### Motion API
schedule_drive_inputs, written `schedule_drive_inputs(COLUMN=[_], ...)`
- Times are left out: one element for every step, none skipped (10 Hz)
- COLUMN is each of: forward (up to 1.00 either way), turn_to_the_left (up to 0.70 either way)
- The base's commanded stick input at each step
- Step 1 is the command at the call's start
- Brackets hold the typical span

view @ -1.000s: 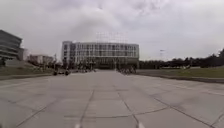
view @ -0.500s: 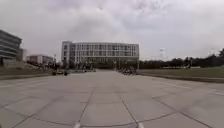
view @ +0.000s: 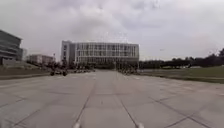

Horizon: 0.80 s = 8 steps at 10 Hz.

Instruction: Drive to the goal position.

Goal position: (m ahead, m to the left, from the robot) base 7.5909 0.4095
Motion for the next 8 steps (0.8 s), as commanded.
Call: schedule_drive_inputs(forward=[0.50, 0.50, 0.50, 0.50, 0.50, 0.50, 0.50, 0.50], turn_to_the_left=[0.18, 0.09, 0.03, 0.00, 0.00, 0.00, 0.00, 0.00])
